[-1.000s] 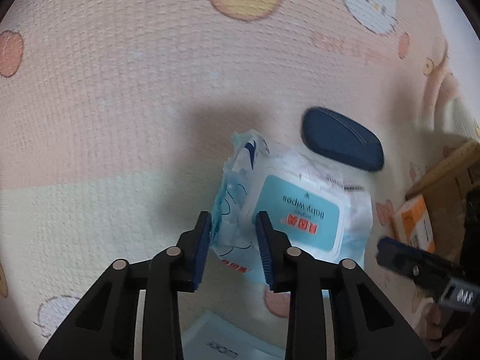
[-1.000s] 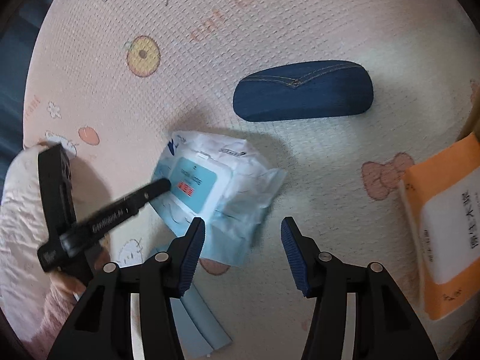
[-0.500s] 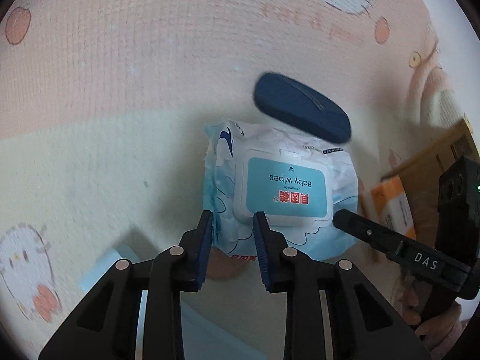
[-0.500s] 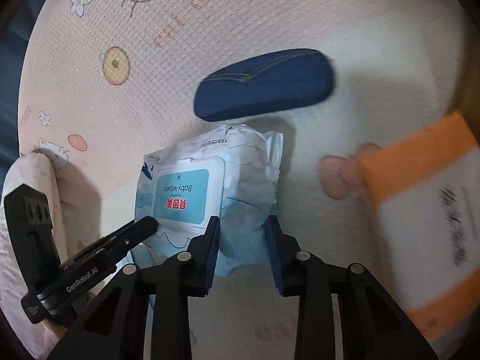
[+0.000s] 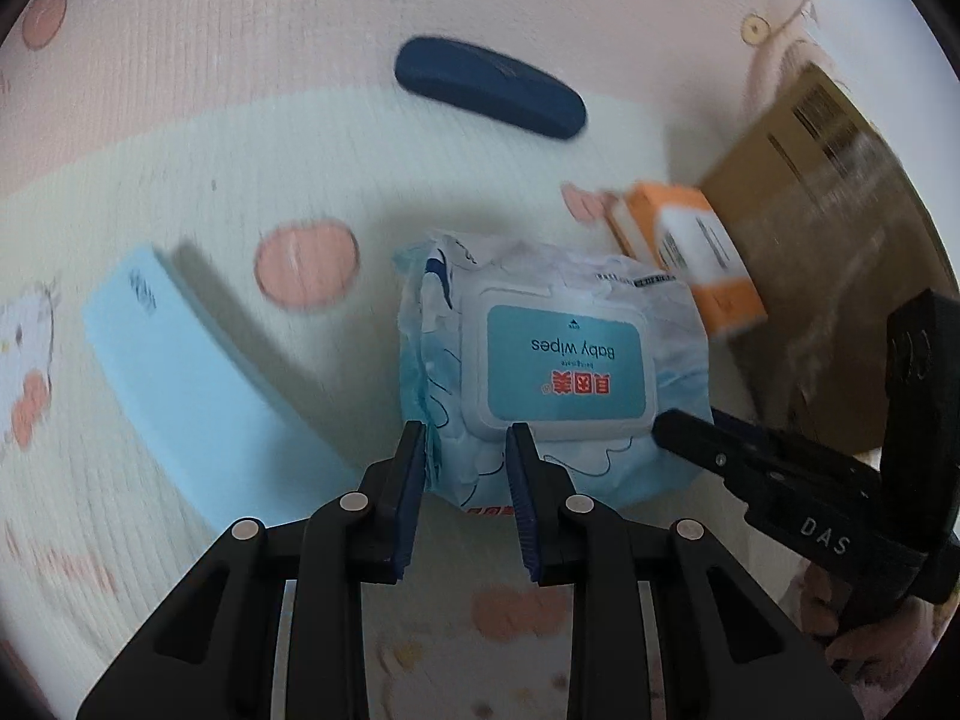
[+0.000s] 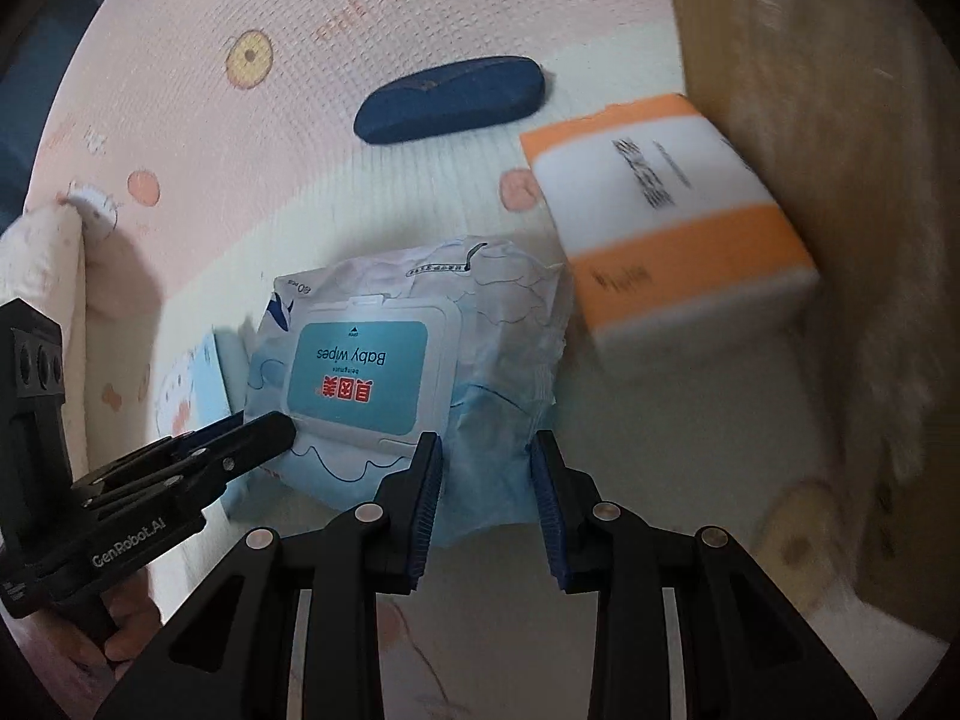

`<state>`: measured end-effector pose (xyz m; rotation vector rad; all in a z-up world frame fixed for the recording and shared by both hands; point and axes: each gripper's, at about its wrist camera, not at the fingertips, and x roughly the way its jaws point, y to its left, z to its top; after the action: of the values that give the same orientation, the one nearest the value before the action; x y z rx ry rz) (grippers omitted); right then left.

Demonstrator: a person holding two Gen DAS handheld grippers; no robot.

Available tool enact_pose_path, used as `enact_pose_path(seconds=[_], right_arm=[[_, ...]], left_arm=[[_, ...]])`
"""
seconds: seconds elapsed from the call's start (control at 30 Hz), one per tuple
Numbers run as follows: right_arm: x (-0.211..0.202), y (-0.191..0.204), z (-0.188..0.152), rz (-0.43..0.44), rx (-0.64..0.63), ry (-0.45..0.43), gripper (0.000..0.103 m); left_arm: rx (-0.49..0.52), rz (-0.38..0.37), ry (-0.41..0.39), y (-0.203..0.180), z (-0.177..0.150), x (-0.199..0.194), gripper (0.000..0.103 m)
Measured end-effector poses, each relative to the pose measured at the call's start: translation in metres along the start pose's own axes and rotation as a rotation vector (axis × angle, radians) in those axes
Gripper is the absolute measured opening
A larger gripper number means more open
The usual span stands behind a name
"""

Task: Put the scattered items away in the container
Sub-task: 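Close the right gripper on the blue baby wipes pack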

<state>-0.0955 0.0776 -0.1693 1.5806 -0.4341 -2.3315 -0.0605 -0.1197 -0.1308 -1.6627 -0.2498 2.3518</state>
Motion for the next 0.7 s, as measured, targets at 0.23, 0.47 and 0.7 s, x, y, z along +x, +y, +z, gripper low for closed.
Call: enact_pose_path(seconds=[0.23,0.47,0.7], right_arm=[[-0.021,-0.019,-0.034,0.023,-0.01,0.029,0.028],[-0.028,-0.032,-0.037,0.009,0.06,-0.021,0.051],[-0.021,-0.035,-0.035,0.047,0.114,-0.024,0.054]], left_arm=[[0.062,0.002,0.044,-0.015,-0.029,-0.006,0.029],[-0.022,-0.036,0.045,-0.005,-0.028,-0.011,0.045],[-0.139,-0.112,0.067,0.017,-0.009,0.001,0.049]])
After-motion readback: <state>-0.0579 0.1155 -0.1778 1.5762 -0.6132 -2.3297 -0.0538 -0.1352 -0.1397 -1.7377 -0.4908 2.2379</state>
